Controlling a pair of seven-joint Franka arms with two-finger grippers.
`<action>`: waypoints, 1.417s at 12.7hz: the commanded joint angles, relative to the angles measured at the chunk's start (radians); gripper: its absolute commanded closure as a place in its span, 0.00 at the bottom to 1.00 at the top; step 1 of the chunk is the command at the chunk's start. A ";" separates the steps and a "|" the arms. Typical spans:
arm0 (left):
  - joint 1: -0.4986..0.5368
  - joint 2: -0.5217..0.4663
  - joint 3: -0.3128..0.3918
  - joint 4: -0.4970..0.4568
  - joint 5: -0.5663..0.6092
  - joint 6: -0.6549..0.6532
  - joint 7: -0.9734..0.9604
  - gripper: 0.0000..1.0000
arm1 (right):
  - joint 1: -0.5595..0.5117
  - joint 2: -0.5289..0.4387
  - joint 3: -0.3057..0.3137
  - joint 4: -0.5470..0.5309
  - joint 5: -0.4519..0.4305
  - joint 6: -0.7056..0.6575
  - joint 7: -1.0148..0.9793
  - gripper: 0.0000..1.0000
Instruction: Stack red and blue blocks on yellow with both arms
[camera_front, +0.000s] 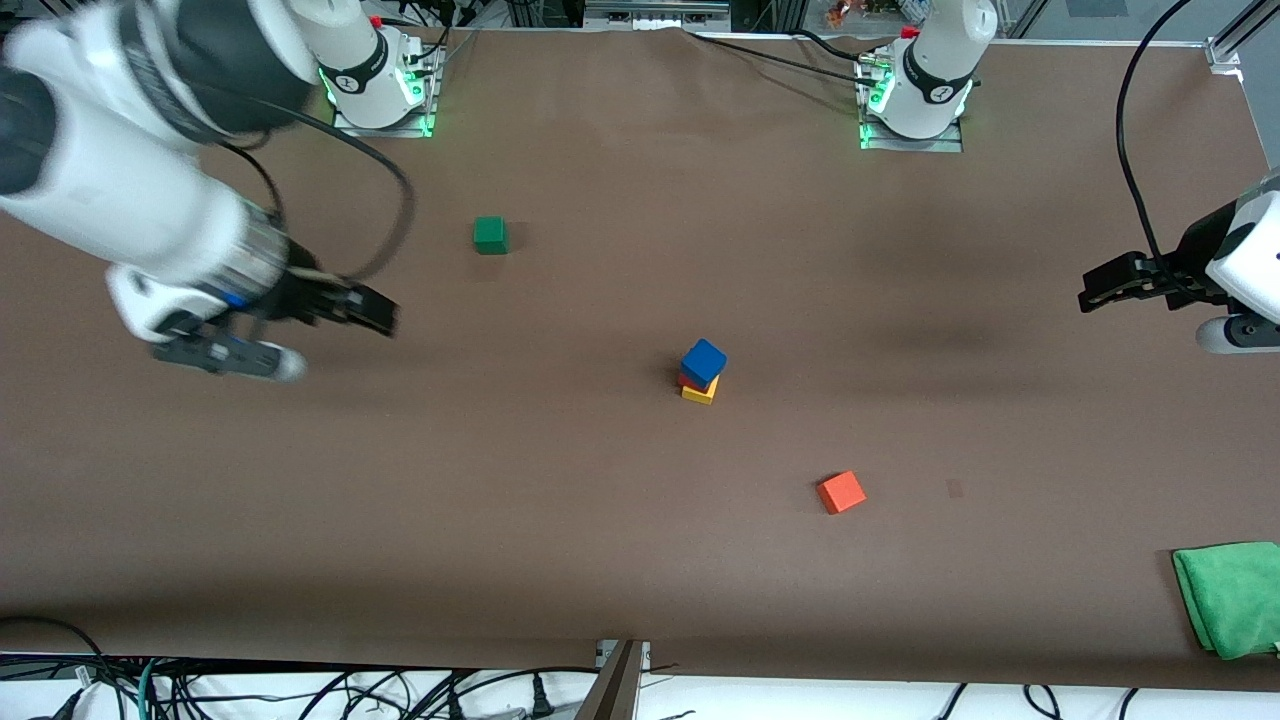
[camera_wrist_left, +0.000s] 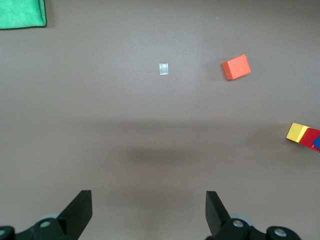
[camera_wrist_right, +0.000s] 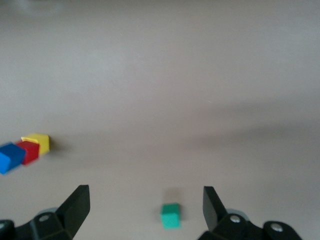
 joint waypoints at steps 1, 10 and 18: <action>0.002 -0.006 0.000 0.003 -0.005 0.004 0.000 0.00 | -0.037 -0.217 0.010 -0.247 -0.056 0.024 -0.081 0.00; 0.001 0.011 0.000 0.032 -0.002 0.005 0.000 0.00 | -0.198 -0.298 0.142 -0.341 -0.168 0.085 -0.256 0.00; -0.007 0.012 0.000 0.033 0.008 0.005 0.000 0.00 | -0.192 -0.277 0.144 -0.292 -0.193 0.074 -0.259 0.00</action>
